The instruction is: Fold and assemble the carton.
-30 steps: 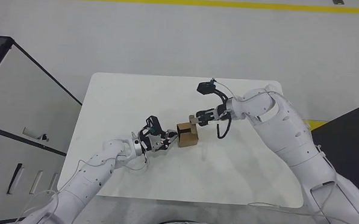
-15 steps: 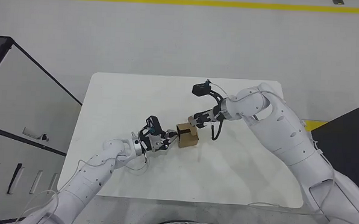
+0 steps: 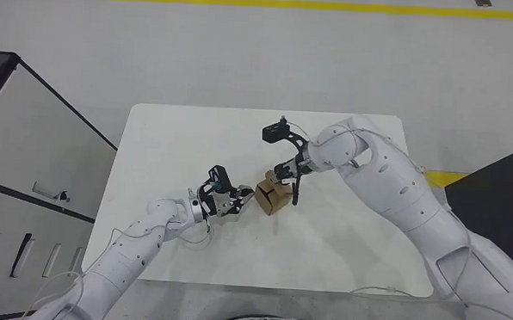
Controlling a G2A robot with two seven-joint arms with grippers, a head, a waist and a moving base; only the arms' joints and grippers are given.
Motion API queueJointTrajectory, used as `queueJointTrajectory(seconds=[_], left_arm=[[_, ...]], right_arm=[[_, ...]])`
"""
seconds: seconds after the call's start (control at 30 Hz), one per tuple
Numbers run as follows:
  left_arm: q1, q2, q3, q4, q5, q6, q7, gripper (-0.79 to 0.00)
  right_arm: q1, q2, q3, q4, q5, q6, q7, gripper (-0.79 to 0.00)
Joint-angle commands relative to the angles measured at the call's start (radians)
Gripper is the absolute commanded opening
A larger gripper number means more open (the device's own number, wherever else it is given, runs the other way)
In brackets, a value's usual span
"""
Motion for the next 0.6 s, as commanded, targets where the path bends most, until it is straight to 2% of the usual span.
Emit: queueJointTrajectory(seconds=[0.0, 0.57], left_arm=[[0.0, 0.0, 0.0, 0.0, 0.0, 0.0, 0.0, -0.785], [0.0, 0.0, 0.0, 0.0, 0.0, 0.0, 0.0, -0.785]], right_arm=[[0.009, -0.004, -0.01, 0.005, -0.009, 0.001, 0.005, -0.699], [0.071, -0.053, -0.116, 0.031, -0.104, 0.027, 0.04, -0.73]])
